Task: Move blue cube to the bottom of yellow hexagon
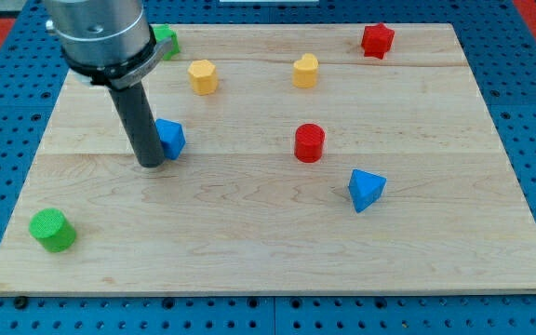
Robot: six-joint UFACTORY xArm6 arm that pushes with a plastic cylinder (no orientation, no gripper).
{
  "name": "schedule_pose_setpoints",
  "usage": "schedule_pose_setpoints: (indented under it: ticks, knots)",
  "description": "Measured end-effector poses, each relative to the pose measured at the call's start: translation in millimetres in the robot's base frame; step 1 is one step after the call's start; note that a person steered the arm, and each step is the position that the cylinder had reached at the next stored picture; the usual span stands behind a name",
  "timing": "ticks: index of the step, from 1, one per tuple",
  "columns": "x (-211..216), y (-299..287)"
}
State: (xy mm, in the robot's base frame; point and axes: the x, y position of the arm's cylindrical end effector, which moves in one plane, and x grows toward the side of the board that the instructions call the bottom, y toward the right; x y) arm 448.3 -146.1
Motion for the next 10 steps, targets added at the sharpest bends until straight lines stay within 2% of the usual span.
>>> schedule_pose_setpoints:
  ticks: [1, 2, 3, 4, 5, 6, 8, 9, 10]
  knots:
    - [42, -3]
    - [137, -15]
    - [159, -100]
    - [136, -120]
    - [132, -112]
    - [96, -115]
    - [30, -78]
    - [-17, -88]
    - [-30, -75]
